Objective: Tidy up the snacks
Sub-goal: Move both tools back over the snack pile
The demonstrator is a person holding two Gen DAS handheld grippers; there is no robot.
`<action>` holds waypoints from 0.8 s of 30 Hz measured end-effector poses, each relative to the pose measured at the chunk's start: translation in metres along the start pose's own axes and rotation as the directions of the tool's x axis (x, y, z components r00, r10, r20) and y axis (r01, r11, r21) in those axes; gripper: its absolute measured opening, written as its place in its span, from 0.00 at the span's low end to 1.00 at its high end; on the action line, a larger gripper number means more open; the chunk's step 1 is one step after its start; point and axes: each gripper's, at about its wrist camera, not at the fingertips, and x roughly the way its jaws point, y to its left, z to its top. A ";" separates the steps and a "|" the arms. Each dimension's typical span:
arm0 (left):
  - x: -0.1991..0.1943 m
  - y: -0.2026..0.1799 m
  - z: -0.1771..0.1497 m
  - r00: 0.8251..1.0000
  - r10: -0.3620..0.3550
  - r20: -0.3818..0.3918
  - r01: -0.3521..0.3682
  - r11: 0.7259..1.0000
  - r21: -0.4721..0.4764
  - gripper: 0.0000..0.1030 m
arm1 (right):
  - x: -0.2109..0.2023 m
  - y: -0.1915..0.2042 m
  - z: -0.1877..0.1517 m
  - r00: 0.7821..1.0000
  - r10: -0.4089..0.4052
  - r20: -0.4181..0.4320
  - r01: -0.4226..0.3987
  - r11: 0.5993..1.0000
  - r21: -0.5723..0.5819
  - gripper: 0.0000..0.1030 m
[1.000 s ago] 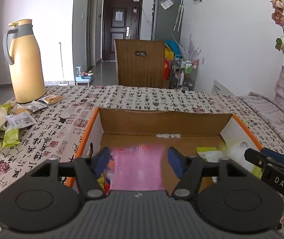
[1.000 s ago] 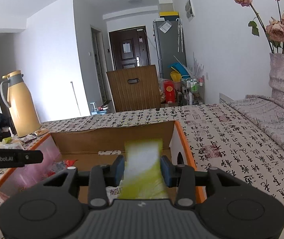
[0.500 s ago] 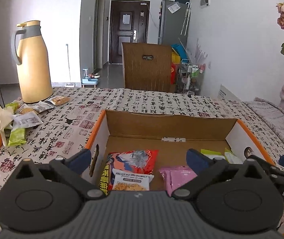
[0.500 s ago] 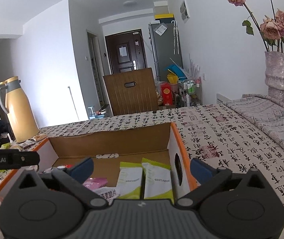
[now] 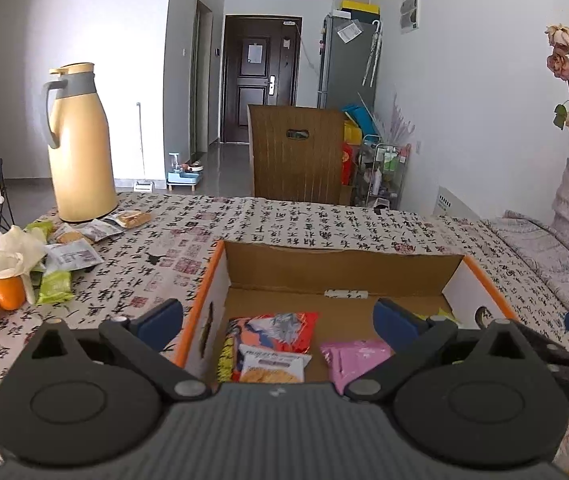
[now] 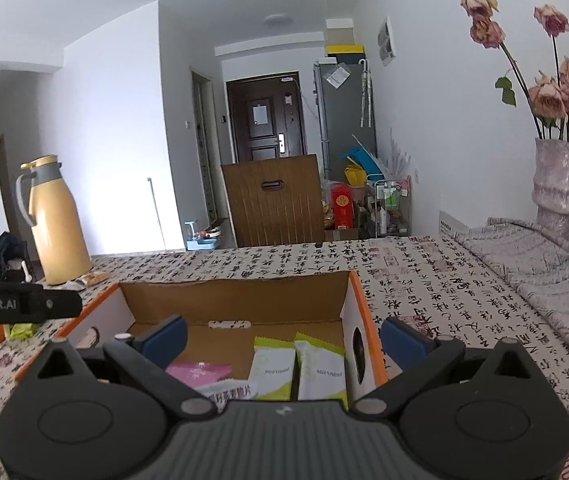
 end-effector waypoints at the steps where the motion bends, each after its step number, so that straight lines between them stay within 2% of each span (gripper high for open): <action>1: -0.003 0.002 -0.002 1.000 0.003 0.000 -0.003 1.000 0.004 1.00 | -0.004 0.000 0.000 1.000 0.001 0.000 -0.001 1.000 -0.009 1.00; 9: -0.029 0.024 -0.024 1.000 0.027 -0.014 -0.027 0.999 0.039 1.00 | -0.041 0.000 -0.017 1.000 -0.003 0.006 0.004 0.997 -0.076 1.00; 15: -0.050 0.038 -0.040 1.000 0.026 -0.013 -0.026 0.999 0.039 1.00 | -0.068 -0.004 -0.033 1.000 -0.003 0.005 0.004 0.997 -0.076 1.00; 24: -0.076 0.052 -0.068 1.000 0.008 -0.024 -0.007 1.000 0.028 1.00 | -0.097 -0.016 -0.061 0.999 -0.019 -0.040 0.017 0.999 -0.033 1.00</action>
